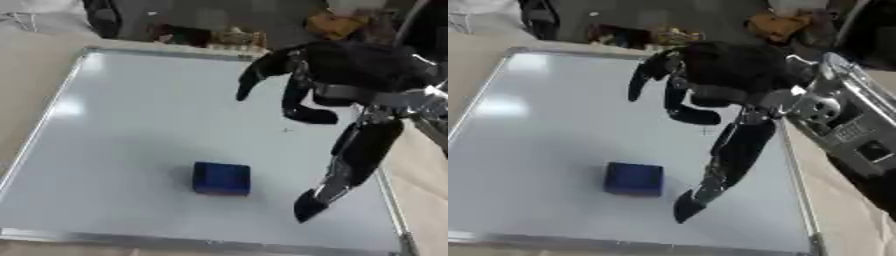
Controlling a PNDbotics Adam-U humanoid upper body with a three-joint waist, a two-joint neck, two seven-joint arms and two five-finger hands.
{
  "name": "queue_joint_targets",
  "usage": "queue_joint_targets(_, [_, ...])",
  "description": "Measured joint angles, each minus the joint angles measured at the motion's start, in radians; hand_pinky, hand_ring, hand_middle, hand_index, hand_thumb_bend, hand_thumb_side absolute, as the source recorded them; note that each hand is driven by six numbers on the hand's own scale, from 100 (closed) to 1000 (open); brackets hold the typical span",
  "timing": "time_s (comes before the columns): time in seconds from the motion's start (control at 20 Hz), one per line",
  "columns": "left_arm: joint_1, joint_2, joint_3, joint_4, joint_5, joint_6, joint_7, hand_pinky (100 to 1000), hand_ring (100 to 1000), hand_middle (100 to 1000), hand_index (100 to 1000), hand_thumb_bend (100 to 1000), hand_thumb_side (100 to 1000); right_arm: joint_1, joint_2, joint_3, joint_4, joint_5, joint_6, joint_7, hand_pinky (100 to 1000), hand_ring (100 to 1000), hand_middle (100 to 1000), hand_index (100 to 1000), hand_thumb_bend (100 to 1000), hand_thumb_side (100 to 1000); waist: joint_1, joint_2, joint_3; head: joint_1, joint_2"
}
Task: Wipe the whiteboard clean with a brush.
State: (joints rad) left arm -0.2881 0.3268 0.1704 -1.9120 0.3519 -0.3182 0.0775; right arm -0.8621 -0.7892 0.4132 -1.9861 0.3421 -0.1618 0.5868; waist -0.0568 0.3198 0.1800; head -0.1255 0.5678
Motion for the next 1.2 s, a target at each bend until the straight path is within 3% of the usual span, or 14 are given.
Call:
queue_joint_targets(0.25, [0.000,0.000,0.000,0.000,0.000,0.002,-0.002,648,617,559,674,327,965,-0.006,0.049,0.010,0.001,0.023,0.043,0.068,783,862,726,100,848,666,-0.001,0.001,-0.001,0.000,0.000])
queue_joint_targets(0.45, [0.003,0.000,0.000,0.000,0.000,0.003,-0.003,648,618,559,672,326,965,-0.006,0.082,0.022,0.018,0.052,0.062,0.084,754,834,657,100,753,605,-0.002,0.001,0.000,-0.001,0.000])
queue_joint_targets(0.7, [0.003,0.000,0.000,0.000,0.000,0.004,-0.004,648,618,559,669,324,967,-0.007,0.129,0.040,0.079,0.128,0.065,0.057,753,837,662,100,714,592,-0.006,0.003,0.000,-0.002,0.000])
queue_joint_targets(1.2, [0.004,0.000,0.000,0.000,0.000,0.007,-0.004,648,620,560,667,323,967,-0.007,0.226,0.071,0.224,0.304,0.012,-0.035,749,854,728,100,688,571,-0.007,0.007,0.004,-0.008,0.001])
